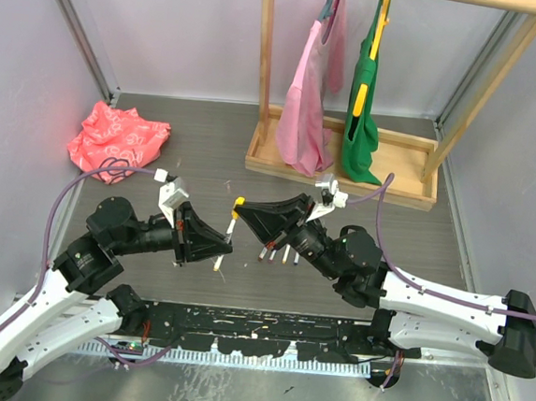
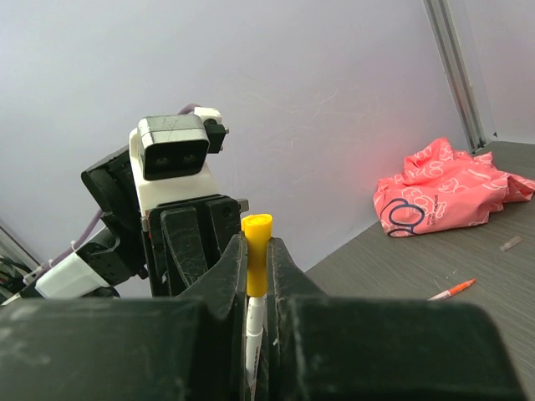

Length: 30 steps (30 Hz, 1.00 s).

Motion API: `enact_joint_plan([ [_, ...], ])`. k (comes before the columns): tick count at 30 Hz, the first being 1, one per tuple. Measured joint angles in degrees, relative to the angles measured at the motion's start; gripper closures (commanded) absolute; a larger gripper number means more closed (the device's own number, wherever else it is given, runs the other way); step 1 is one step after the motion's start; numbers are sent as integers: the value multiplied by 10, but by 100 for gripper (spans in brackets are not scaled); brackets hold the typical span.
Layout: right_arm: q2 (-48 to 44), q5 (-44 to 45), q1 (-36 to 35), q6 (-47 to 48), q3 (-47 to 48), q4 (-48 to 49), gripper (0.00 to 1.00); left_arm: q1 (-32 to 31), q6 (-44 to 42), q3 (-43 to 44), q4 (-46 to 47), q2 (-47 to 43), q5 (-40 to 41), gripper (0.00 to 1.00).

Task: Insert the pens into the pen caps
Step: Insert the pen cap onto the pen.

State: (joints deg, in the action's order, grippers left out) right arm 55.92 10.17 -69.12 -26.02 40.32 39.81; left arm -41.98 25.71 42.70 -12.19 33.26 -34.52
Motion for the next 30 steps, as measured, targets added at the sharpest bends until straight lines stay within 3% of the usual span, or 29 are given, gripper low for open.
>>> enact_joint_plan([
  [18, 23, -31, 2, -46, -1, -3, 97, 1, 20, -4, 15, -15, 30, 100],
  [22, 26, -39, 4, -54, -2, 2, 89, 0, 23, -4, 19, -15, 35, 100],
  [28, 26, -43, 6, -55, -2, -1, 65, 0, 24, -5, 21, -14, 37, 100],
  [30, 23, -45, 6, -49, -1, -21, 62, 0, 24, -5, 29, -12, 38, 100],
])
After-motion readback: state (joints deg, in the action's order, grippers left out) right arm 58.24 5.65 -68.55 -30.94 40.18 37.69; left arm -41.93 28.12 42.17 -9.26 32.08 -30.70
